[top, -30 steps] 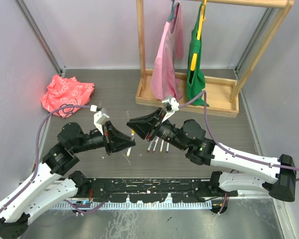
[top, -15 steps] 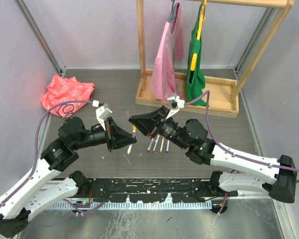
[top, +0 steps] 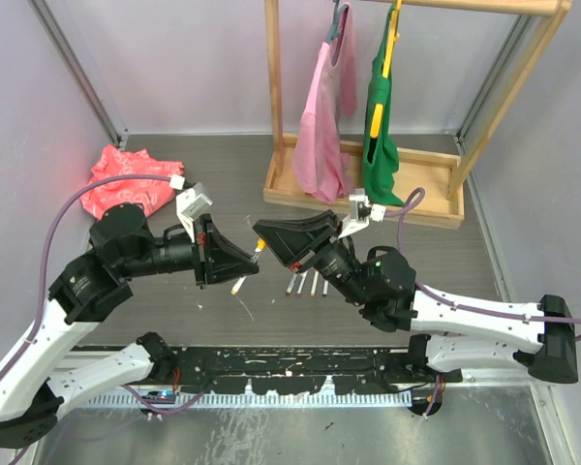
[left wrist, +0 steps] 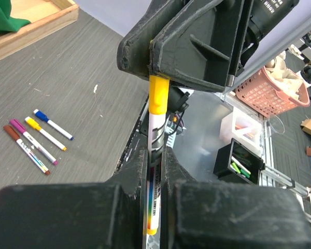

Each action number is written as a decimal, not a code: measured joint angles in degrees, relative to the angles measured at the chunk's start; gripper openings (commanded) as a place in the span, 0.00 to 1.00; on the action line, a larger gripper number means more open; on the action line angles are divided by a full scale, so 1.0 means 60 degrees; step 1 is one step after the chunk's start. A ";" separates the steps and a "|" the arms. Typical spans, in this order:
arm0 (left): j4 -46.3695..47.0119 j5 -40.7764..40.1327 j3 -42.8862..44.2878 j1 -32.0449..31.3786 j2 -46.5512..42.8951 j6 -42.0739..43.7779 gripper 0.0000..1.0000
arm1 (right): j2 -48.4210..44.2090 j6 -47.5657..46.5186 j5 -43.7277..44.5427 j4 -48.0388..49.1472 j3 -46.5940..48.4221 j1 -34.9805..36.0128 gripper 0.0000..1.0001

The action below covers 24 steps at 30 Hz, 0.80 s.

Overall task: Insert the pens into the pen caps
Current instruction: Press the pen cap onto the pen.

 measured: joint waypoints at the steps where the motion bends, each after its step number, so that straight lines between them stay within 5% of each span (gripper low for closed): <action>1: -0.0182 0.0029 0.0171 -0.0011 0.0062 0.0087 0.00 | 0.0004 0.0051 0.0149 0.0146 -0.0040 0.0142 0.00; 17: -0.0991 0.0331 0.0648 -0.0018 0.0306 0.0448 0.00 | -0.0157 0.0459 0.2065 0.0576 -0.0532 0.1271 0.00; 20: -0.0991 0.0463 0.0761 -0.0015 0.0590 0.0663 0.00 | -0.0379 0.0408 0.2339 0.0182 -0.0484 0.1268 0.05; 24: -0.0765 0.0743 0.0849 -0.0004 0.0929 0.0871 0.00 | -0.0772 0.0127 0.2637 -0.0641 -0.0237 0.1242 0.28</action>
